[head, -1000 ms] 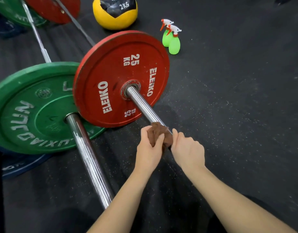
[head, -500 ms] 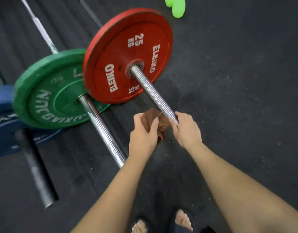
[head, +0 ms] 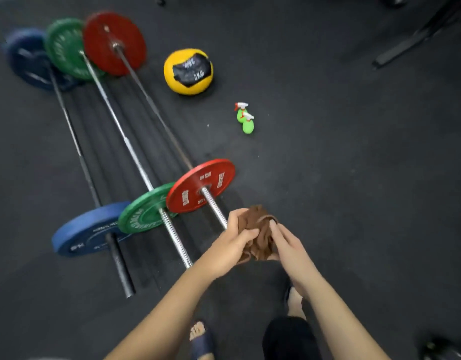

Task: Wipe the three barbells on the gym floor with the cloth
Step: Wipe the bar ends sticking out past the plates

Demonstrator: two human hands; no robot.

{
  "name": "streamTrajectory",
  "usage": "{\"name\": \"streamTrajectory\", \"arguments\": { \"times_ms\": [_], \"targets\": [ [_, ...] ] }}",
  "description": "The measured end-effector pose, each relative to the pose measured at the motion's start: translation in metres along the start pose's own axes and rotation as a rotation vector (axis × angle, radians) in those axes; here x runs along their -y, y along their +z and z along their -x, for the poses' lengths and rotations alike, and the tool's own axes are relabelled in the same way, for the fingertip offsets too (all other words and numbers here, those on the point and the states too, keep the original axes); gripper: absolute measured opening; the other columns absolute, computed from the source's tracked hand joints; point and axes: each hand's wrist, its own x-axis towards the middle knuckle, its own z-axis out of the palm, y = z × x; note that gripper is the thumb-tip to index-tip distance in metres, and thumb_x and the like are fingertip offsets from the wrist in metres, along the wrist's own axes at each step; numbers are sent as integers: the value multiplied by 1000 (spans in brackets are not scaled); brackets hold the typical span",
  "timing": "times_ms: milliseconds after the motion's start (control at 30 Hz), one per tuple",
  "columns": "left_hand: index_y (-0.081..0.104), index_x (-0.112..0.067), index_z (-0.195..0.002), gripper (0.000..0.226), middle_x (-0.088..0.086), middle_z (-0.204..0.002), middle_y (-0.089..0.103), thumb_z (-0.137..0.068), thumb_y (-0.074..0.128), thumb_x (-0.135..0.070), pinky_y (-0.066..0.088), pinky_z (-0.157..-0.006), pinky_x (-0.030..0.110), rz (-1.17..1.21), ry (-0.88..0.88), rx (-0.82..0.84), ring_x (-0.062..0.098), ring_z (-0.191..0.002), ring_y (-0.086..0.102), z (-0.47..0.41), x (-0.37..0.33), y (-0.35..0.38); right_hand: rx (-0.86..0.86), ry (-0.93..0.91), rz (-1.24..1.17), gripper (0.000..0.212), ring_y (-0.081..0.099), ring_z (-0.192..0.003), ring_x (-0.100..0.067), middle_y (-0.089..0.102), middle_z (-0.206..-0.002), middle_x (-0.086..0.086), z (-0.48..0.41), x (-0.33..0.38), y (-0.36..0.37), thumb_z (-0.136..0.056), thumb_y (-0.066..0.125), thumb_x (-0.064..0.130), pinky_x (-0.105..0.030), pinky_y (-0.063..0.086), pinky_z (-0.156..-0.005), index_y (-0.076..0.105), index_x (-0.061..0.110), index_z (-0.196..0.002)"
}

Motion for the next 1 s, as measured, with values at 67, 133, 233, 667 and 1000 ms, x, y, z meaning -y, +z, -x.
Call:
{"name": "streamTrajectory", "arguments": {
  "times_ms": [67, 133, 233, 667, 1000],
  "targets": [
    [40, -50, -127, 52, -6, -127, 60, -79, 55, -37, 49, -108, 42, -39, -4, 71, 12, -119, 62, -12, -39, 3, -4, -20, -14, 31, 71, -108, -16, 76, -114, 2, 0, 31, -22, -106, 48, 43, -43, 58, -94, 70, 28, -121],
    [40, -50, -128, 59, -7, -127, 61, -73, 53, -32, 47, -110, 42, -134, 26, 38, 12, -120, 62, -30, -66, 3, 38, -51, 17, 27, 72, -105, -18, 76, -112, -1, -16, 63, -43, -108, 47, 34, -47, 59, -94, 70, 27, -120],
    [45, -45, -133, 54, -11, -126, 66, -88, 51, -17, 44, -111, 35, -157, 75, -122, 4, -120, 60, -54, -105, 1, 132, -71, 142, 26, 72, -103, -16, 76, -111, 0, -51, 116, -68, -109, 44, 28, -49, 59, -93, 68, 30, -118],
    [69, -34, -101, 23, -18, -90, 73, -96, 62, -55, 53, -89, 34, -189, 171, -869, -1, -89, 67, -131, -200, -115, 365, -193, 496, 35, 45, -48, -18, 51, -57, -3, -233, 306, -20, -103, 54, 46, -32, 39, -51, 62, 15, -88],
    [63, -33, -101, 44, -18, -90, 75, -72, 89, -52, 55, -81, 21, -50, 106, -738, -2, -82, 70, -280, -301, -325, 77, -261, 457, 26, 72, -92, -11, 71, -113, 6, -457, 453, 69, -109, 40, 36, -34, 64, -71, 64, 32, -116]
  ]
}}
